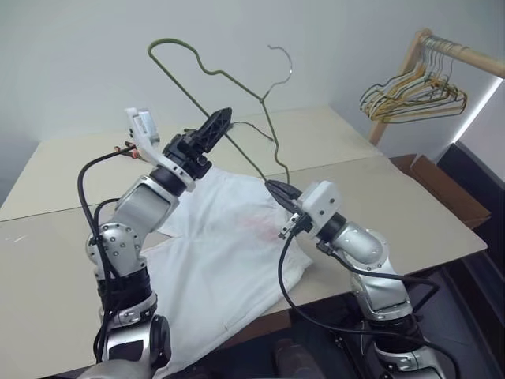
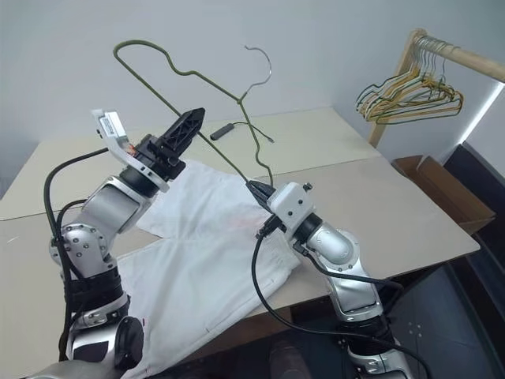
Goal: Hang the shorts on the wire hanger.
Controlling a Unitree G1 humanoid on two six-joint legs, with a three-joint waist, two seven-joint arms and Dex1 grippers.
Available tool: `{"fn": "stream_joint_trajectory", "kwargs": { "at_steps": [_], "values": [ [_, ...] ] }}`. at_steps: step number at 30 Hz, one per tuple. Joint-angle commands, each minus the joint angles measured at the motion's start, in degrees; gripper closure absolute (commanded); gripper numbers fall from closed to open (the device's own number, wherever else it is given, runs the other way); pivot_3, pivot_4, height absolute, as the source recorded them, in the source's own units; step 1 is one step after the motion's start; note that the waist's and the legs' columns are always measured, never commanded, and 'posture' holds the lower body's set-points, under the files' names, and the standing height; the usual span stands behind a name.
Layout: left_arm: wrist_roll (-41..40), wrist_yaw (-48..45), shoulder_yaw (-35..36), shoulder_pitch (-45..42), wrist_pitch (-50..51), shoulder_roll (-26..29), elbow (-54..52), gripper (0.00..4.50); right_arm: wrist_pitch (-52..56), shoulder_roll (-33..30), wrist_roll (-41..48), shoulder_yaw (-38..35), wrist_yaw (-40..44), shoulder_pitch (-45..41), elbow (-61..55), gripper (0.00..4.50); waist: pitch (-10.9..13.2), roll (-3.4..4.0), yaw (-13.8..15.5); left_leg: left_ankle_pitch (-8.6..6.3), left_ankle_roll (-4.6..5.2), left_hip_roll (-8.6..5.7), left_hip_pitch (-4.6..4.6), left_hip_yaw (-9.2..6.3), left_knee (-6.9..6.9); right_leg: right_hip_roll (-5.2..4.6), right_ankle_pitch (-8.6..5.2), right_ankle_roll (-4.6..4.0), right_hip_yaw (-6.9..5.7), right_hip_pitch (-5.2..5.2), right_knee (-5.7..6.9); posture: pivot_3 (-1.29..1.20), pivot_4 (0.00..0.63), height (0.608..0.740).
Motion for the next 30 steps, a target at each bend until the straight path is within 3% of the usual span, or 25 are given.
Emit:
{"fn": "stream_joint_trajectory", "kwargs": {
  "at_steps": [1,8,10,12,15,22,25,30],
  "values": [
    [-1.14,-1.04,0.19,-1.73,-1.71,0.43,-0.04,1.63,-2.48,-0.76,-0.27,-0.16,-0.25,0.09,-1.15,4.5,0.0,0.0,-0.12,0.0,0.0,0.0,0.0,0.0,0.0,0.0,0.0,0.0,0.0,0.0,0.0,-0.24,0.0,0.74],
    [-0.79,-0.9,-0.03,-1.77,-2.6,1.07,1.01,4.02,-2.25,-0.53,-0.56,0.0,-1.48,0.55,-1.12,4.5,0.0,0.0,-0.77,0.0,0.0,0.0,0.01,0.0,-0.01,0.0,0.0,0.0,0.01,0.01,-0.01,-0.24,0.0,0.74],
    [-1.36,-1.75,-0.04,-1.5,-2.7,1.16,0.67,4.48,-2.17,-0.51,-0.86,-0.01,-1.9,0.52,-1.11,4.5,0.0,0.0,-0.92,0.0,0.0,0.0,0.0,0.0,-0.01,0.0,-0.01,0.0,0.01,0.01,-0.01,-0.24,0.0,0.74],
    [-0.14,-2.47,-0.74,-1.27,-2.9,1.63,-0.19,4.48,-2.3,-0.82,-1.76,0.15,-2.2,0.34,-1.08,4.5,0.0,-0.01,-1.11,-0.01,0.01,-0.01,-0.01,0.0,-0.01,-0.01,-0.01,0.01,0.01,0.01,-0.03,-0.25,0.0,0.74],
    [5.67,-6.05,-4.11,-0.93,-3.22,4.24,-1.87,4.5,-3.53,-1.42,-3.05,0.53,-2.13,-0.24,-0.52,3.7,0.0,-0.01,-1.42,-0.01,0.01,-0.01,0.0,0.0,-0.02,0.0,-0.01,0.01,0.01,0.0,-0.04,-0.25,0.0,0.74],
    [10.42,-13.08,-4.86,-2.82,-7.14,4.72,0.64,4.5,-5.69,-1.59,-4.02,0.99,-2.26,-1.52,0.86,1.18,0.0,-0.01,-1.54,-0.01,0.01,0.0,0.01,0.02,-0.03,0.0,-0.01,0.01,0.02,0.01,-0.04,-0.25,0.0,0.74],
    [14.91,-19.71,-5.01,-4.82,-8.05,9.68,5.54,4.5,0.76,-1.69,9.95,-3.72,2.93,-1.42,-3.76,0.09,0.02,-0.02,-1.57,-0.01,0.02,0.0,0.02,0.02,-0.04,0.01,-0.01,0.01,0.02,0.01,-0.05,-0.25,0.0,0.74],
    [10.3,-33.75,-0.07,-6.99,-5.82,15.42,13.91,4.5,23.64,-12.52,39.92,-13.11,16.23,-4.03,-5.32,0.04,0.03,-0.03,-1.54,-0.08,0.14,0.02,0.09,0.01,-0.04,-0.01,-0.03,0.05,-0.03,0.18,-0.17,-0.24,0.0,0.74]
  ]
}}
